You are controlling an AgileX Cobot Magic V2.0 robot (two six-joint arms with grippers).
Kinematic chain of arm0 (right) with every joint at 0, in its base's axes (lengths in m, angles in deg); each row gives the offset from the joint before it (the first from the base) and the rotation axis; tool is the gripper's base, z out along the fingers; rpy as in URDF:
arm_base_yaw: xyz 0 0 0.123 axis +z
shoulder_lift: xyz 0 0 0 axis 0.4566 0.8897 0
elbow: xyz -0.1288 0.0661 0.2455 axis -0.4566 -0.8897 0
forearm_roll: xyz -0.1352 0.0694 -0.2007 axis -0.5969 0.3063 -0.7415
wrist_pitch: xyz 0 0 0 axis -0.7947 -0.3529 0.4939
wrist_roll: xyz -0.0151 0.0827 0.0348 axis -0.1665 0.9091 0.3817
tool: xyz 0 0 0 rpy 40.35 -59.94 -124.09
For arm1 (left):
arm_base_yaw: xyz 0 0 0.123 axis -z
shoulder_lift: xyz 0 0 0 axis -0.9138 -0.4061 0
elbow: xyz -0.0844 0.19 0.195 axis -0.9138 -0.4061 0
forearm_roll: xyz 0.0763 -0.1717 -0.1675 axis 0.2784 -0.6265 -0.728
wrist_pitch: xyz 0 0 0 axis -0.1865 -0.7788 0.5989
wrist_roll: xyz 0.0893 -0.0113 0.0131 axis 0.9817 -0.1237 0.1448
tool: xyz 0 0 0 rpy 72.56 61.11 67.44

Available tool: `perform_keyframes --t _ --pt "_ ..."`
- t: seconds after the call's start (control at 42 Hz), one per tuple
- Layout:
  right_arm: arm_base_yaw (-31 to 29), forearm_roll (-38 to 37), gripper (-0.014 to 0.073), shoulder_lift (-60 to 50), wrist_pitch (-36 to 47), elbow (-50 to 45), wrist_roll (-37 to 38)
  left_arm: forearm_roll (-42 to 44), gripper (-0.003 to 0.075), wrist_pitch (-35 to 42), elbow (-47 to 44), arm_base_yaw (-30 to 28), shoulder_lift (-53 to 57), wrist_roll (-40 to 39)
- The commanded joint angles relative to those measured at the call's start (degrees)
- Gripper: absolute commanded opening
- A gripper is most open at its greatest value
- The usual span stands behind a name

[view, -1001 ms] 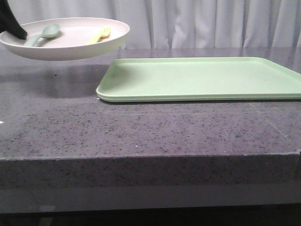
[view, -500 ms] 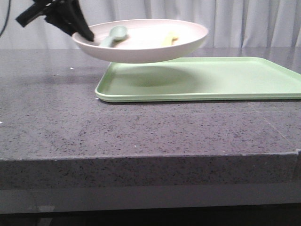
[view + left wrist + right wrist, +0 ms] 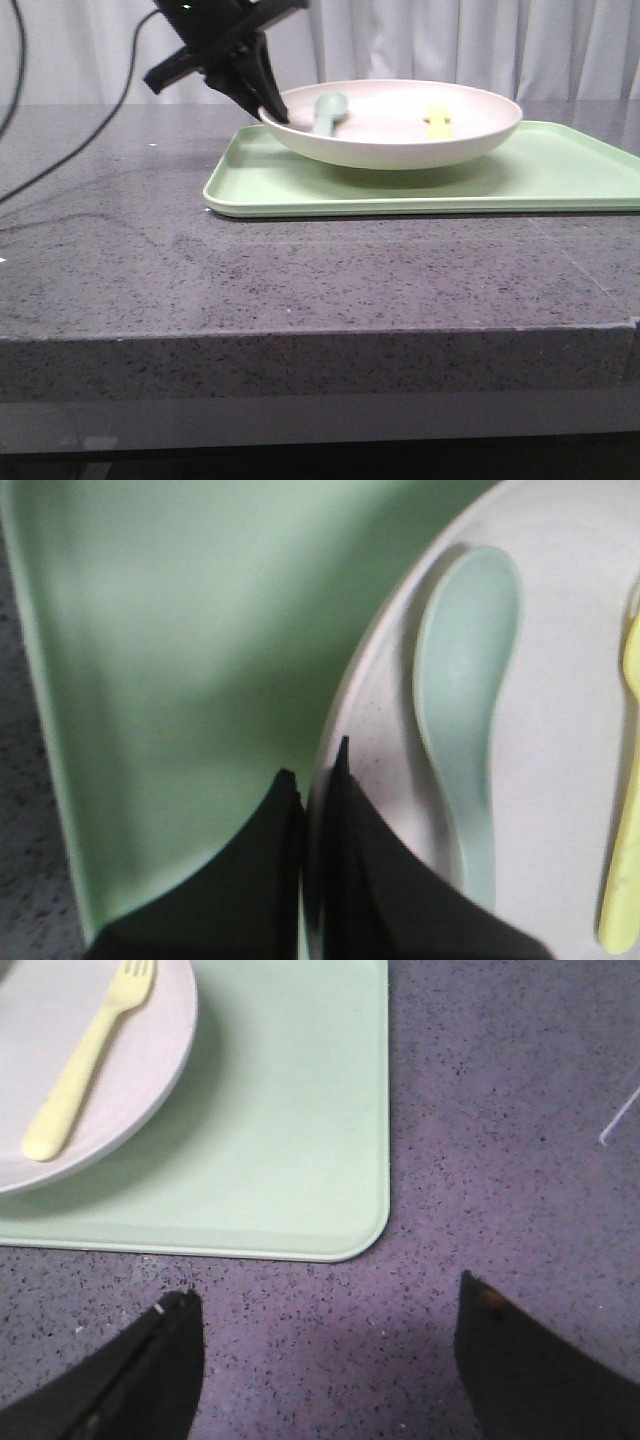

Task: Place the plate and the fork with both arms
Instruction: 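Lift the plate with the left gripper and carry it over the tray, then lower the plate onto the tray and open the left gripper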

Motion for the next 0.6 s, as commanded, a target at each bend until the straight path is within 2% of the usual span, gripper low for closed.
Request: perform_keyframes --t 0.0,0.167,0.405,0.453,0.572 --pt "-0.29 -0.11 0.0549 -0.31 3.94 1.85 -0.15 0.91 -0.0018 3.24 4.58 2.25 2.27 -4.95" --pt "-0.29 -0.11 0.0549 -0.31 3.94 1.85 -0.15 3.01 -0.0017 5.51 5.13 3.96 1.88 -7.05" --pt "-0.29 -0.11 0.0549 -0.31 3.94 1.85 -0.15 2.73 -0.0013 3.24 5.13 4.22 1.88 -7.05" --pt "-0.29 -0.11 0.0549 -0.31 3.94 1.85 -0.15 2.73 0.0000 2.85 5.13 4.22 1.88 -7.05" --pt "-0.29 -0.11 0.0549 -0.31 3.94 1.85 -0.15 2.49 0.0092 2.52 5.13 4.22 1.88 -7.05"
